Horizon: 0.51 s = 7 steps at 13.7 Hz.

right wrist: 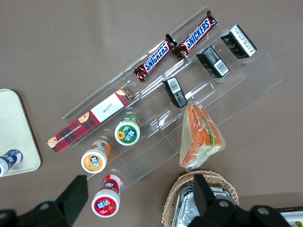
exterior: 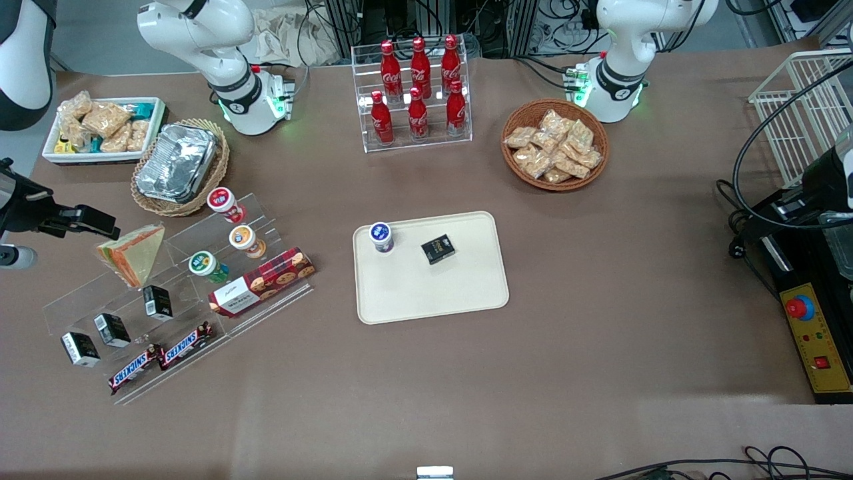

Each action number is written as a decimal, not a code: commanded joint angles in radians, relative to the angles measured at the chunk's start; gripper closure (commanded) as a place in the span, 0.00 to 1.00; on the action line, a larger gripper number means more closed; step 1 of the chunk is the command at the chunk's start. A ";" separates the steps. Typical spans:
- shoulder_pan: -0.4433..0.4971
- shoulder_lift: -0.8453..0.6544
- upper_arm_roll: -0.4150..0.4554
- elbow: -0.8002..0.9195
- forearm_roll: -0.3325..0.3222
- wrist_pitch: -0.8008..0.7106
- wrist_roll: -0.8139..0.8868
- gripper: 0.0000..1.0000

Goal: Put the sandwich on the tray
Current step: 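Move the right gripper toward the wrapped sandwich in the acrylic display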

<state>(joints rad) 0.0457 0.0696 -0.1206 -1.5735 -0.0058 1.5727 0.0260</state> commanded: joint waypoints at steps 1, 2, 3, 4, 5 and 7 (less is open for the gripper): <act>0.005 -0.002 -0.004 0.000 0.010 -0.022 0.018 0.01; 0.006 0.001 -0.004 0.000 0.010 -0.019 0.017 0.01; 0.006 0.002 -0.004 0.000 0.010 -0.019 0.015 0.01; 0.006 0.003 -0.004 -0.005 0.010 -0.022 0.002 0.01; 0.014 -0.001 -0.004 -0.003 0.010 -0.023 0.006 0.01; 0.016 -0.004 -0.004 0.003 0.006 -0.025 0.014 0.01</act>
<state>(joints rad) 0.0525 0.0720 -0.1204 -1.5759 -0.0058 1.5617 0.0283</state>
